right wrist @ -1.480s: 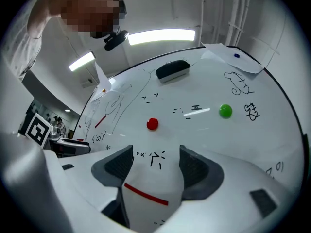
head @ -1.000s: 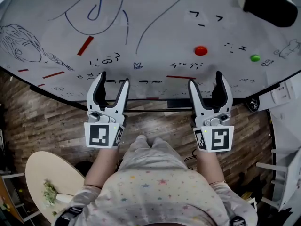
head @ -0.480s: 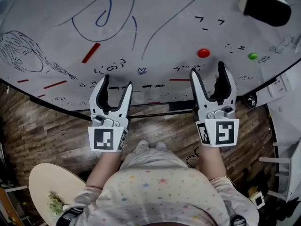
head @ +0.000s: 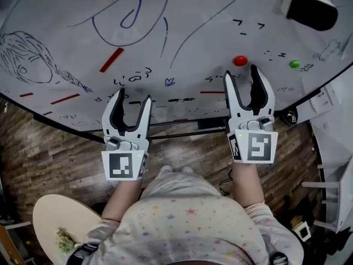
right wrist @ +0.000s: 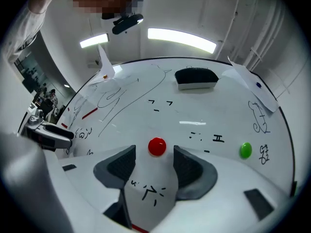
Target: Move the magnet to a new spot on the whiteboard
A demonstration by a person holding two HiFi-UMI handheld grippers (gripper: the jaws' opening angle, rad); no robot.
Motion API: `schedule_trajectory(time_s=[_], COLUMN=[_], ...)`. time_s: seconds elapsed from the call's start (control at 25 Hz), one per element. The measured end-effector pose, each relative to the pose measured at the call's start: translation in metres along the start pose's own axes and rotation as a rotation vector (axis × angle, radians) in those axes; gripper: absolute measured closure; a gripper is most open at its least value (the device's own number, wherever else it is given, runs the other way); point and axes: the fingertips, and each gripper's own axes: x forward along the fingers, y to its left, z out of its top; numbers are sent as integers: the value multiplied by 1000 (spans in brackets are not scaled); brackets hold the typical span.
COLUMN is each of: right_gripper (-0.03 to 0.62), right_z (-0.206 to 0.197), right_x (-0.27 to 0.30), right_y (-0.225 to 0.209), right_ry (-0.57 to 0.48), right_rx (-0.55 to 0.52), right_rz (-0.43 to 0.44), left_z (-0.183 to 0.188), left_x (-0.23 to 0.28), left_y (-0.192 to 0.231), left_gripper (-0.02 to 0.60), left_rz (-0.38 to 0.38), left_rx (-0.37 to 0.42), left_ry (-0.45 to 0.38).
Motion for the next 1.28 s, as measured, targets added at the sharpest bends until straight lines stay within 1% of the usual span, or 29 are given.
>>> schedule_trajectory(time_s=[0.16, 0.4, 0.56, 0.8, 0.96, 1.28], right_gripper=[362, 382, 404, 426, 433, 442], right_z=[4, 9, 13, 15, 15, 12], right_x=[4, 9, 12, 14, 15, 15], right_y=[0, 0, -2, -1, 0, -2], right_ry=[-2, -15, -22, -26, -26, -10], right_rx=[-9, -24, -51, -66, -75, -117], right_rz=[-16, -31, -41, -38, -40, -57], left_z=[1, -3, -4, -4, -2, -6], left_x=[-4, -7, -8, -8, -8, -9], left_y=[5, 11, 11, 12, 14, 15], left_gripper=[345, 345, 345, 345, 345, 347], left_rz=[-2, 28, 18, 23, 26, 38], left_rx=[-1, -6, -7, -9, -14, -16], left_ry=[-17, 20, -1, -1, -18, 1])
